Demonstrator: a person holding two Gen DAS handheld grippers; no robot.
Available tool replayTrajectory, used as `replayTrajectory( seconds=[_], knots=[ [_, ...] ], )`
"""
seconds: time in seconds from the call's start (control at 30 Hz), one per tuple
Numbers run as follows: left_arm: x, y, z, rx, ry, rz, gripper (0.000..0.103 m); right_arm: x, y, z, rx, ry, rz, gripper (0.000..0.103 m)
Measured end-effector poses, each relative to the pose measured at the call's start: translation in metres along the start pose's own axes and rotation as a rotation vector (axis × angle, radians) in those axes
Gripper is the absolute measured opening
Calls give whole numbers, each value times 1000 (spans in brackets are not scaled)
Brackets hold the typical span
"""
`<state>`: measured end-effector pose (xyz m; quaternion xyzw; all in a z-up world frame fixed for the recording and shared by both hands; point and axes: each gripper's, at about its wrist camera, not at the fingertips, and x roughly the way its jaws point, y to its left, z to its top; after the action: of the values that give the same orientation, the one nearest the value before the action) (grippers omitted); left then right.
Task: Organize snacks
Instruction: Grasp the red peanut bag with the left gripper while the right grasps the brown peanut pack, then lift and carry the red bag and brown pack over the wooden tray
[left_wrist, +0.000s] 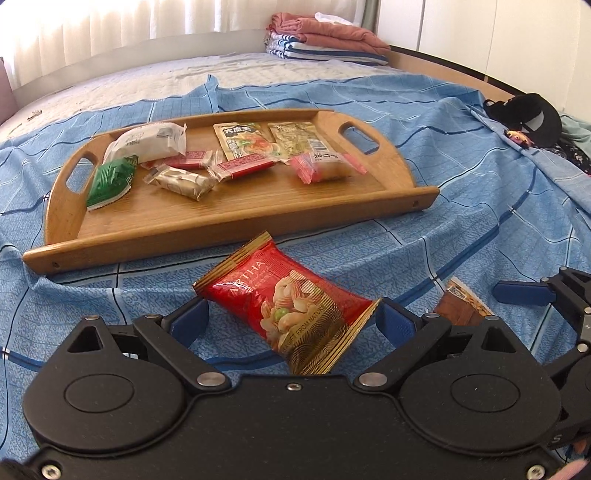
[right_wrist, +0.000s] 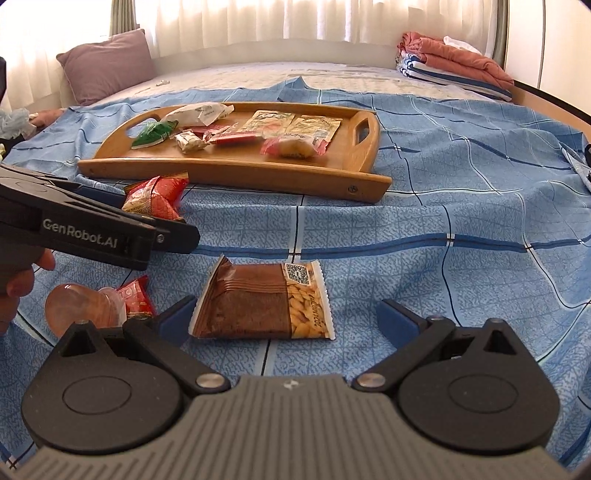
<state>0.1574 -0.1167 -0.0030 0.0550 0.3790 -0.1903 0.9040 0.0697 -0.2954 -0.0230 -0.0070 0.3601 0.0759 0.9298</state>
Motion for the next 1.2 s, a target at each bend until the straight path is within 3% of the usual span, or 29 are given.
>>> replayTrajectory(
  seconds=[0.27,0.43,0.5,0.73,1.0,1.2],
  knots=[
    [5,5,4,-53,-5,3,96,0,-1,-2,1,-9,8,103],
    [5,9,6,-88,-21,5,89,0,-1,-2,-1,-9,6,103],
    [4,10,6,-92,-22,2,81,0,-1,-2,-2,-9,6,103],
    [-3,4,6,-36,-39,24,68,-3,1,-3,-9,-25,1,103],
    [-23,-4,4,39,-93,41,68,-14,4,1,-5,-56,33,69],
    [-41,-1,5,67,-123,60,68,-20,2,3,20,-51,27,66]
  ],
)
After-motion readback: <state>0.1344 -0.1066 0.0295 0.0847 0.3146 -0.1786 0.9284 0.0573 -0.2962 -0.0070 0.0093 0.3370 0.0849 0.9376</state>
